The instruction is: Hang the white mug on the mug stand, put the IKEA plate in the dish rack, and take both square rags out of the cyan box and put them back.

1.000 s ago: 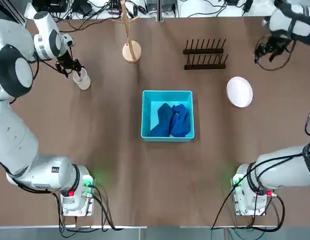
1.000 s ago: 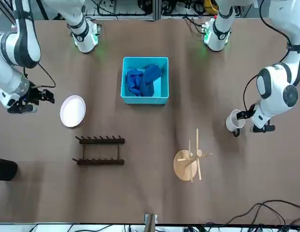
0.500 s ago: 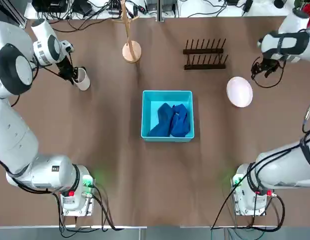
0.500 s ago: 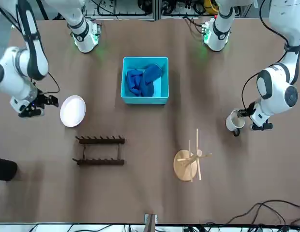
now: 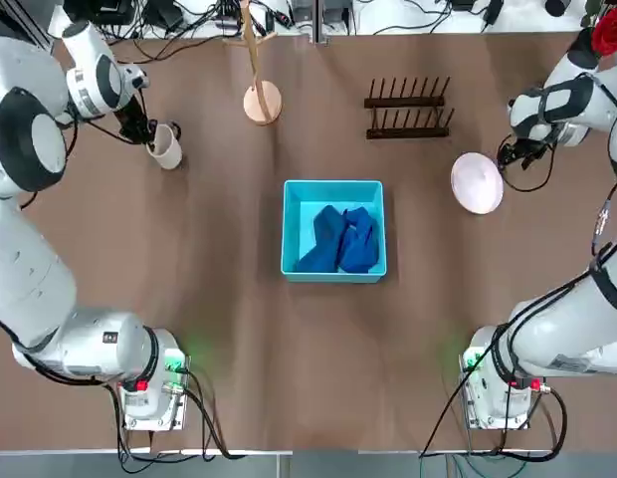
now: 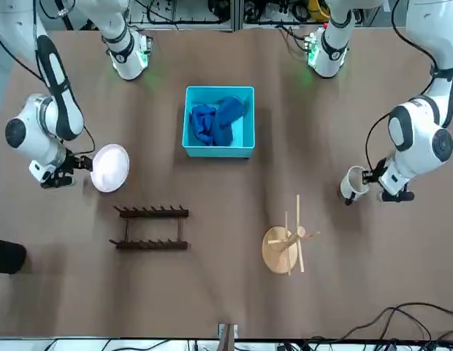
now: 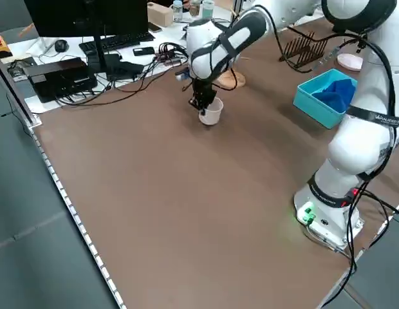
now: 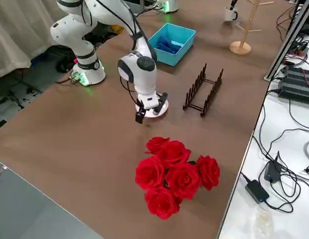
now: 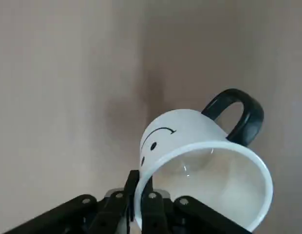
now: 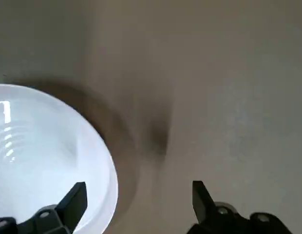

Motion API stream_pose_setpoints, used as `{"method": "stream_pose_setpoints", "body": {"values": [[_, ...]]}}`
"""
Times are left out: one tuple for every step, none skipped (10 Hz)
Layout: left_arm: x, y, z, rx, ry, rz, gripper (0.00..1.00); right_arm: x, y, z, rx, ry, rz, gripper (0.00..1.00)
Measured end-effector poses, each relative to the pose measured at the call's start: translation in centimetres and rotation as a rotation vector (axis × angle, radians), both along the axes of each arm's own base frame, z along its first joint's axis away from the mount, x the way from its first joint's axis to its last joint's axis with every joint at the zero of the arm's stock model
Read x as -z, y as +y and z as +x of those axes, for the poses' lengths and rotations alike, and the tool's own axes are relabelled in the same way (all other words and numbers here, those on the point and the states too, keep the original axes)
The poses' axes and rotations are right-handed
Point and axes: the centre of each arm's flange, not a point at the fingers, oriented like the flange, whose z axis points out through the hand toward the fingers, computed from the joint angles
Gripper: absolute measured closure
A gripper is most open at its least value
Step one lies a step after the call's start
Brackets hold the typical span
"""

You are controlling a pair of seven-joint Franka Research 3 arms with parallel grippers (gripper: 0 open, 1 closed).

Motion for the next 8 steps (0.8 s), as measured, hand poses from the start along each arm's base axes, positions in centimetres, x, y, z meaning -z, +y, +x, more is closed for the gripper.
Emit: {"method": "stream_pose_setpoints", "body": {"values": [[-2.1, -0.8, 1.1, -0.027, -0.042, 0.0, 0.93, 0.4, 0.1, 0.0, -0.003, 0.0, -0.001, 0.06], [-4.4, -2.2, 2.1, -0.043, -0.086, -0.004, 0.93, 0.8, 0.2, 0.1, -0.006, -0.004, -0.003, 0.06], [-6.6, -4.2, 3.0, -0.047, -0.129, -0.015, 0.93, 1.3, 0.3, 0.1, -0.008, -0.005, -0.005, 0.08], [-8.6, -6.4, 3.6, -0.046, -0.184, -0.026, 0.93, 1.7, 0.3, 0.1, -0.01, -0.009, -0.008, 0.09], [-10.3, -8.5, 4.0, -0.045, -0.241, -0.038, 0.93, 2.2, 0.3, 0.1, -0.011, -0.01, -0.009, 0.15], [-11.6, -10.2, 4.1, -0.046, -0.287, -0.05, 0.93, 2.5, 0.3, 0.1, -0.012, -0.006, -0.009, 0.19], [-12.6, -11.7, 4.1, -0.05, -0.324, -0.062, 0.93, 2.7, 0.4, 0.0, -0.013, -0.004, -0.009, 0.37], [-13.4, -13.1, 4.1, -0.064, -0.356, -0.074, 0.93, 2.7, 0.5, 0.1, -0.014, -0.004, -0.009, 0.44]]}}
